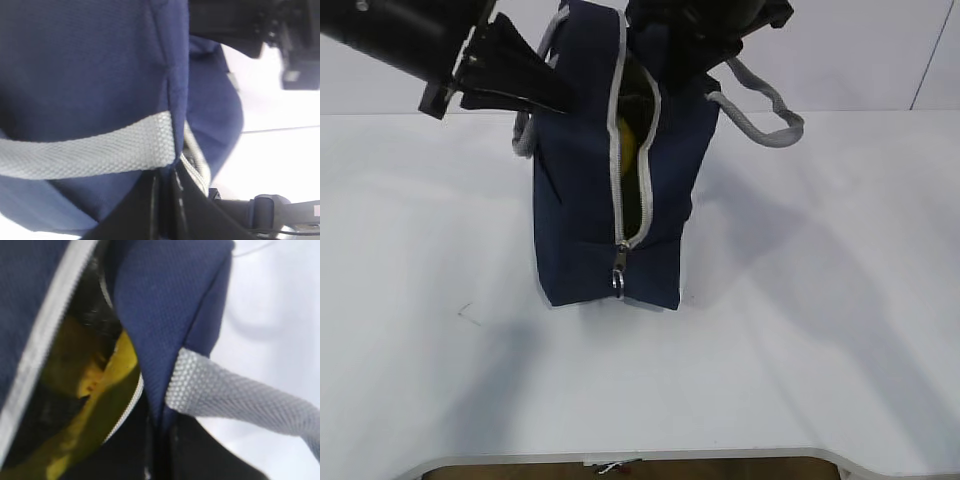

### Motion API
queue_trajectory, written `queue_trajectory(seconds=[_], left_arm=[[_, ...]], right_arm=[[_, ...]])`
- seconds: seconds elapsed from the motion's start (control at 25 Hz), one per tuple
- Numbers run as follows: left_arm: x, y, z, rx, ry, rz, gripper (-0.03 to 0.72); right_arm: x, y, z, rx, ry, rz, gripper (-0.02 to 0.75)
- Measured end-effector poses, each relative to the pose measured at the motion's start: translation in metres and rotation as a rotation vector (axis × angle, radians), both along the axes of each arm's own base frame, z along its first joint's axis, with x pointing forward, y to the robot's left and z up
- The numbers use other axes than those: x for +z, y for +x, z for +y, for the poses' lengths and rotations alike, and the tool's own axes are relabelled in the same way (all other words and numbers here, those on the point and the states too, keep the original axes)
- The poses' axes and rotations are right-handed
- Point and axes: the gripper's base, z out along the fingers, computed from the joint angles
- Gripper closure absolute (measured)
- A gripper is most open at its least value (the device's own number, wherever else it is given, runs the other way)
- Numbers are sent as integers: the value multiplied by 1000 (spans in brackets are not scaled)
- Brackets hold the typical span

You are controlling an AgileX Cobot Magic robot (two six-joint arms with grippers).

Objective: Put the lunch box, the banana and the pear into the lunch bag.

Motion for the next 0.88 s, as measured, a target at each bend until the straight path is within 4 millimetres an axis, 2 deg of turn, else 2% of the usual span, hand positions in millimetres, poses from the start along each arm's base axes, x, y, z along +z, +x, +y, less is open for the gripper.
queue_trajectory(seconds=[0.12,0.28,0.52,0.6,0.68,0.76,0.88], left_arm=[[-1,-2,-10,-3,17,-23,694],[-9,3,-11,12,56,-33,694],[-29,12,-15,8,56,30,694],[-33,13,-15,7,57,40,694],[-34,14,-15,7,58,45,693],[-34,14,-15,7,58,45,678],[-34,12,-16,-8,57,54,556]], right_arm=[[-6,1,-1,-1,-22,12,717],[-21,0,-2,-1,-51,56,717],[-23,0,-2,-5,-52,60,715],[-23,0,-2,-12,-49,60,689],[-23,1,-2,-22,-44,59,618],[-23,1,-2,-30,-38,56,479],[-23,1,-1,-36,-22,63,279]])
